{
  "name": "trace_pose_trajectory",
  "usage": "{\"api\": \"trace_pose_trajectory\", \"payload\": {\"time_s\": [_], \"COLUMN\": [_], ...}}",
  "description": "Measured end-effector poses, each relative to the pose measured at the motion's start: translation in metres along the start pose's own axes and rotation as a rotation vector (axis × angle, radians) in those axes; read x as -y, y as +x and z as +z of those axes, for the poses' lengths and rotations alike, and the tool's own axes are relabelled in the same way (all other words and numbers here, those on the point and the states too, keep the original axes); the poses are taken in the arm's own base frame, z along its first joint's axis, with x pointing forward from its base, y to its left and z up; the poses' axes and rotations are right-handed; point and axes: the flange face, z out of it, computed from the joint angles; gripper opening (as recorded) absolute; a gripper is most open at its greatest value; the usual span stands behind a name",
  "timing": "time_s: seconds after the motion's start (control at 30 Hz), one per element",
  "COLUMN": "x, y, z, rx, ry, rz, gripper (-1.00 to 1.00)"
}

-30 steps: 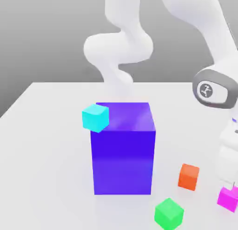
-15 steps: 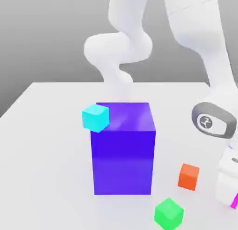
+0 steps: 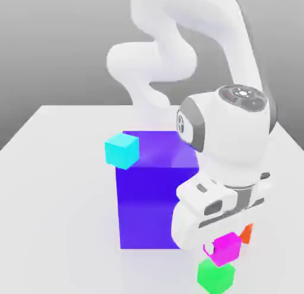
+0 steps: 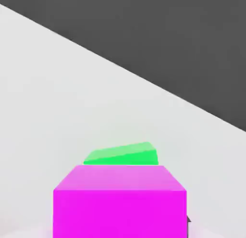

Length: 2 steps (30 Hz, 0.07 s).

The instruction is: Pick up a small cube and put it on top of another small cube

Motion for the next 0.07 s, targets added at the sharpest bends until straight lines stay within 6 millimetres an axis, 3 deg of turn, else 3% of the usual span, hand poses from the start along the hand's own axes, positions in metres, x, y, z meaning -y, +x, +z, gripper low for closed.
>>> {"api": "trace_pose_trajectory", "payload": {"time_s": [0.07], "x": [0.0], "y": [0.0], "z": [0.0], "rx": [0.0], "ry": [0.0], "rz": [0.0], "gripper": [1.0]}}
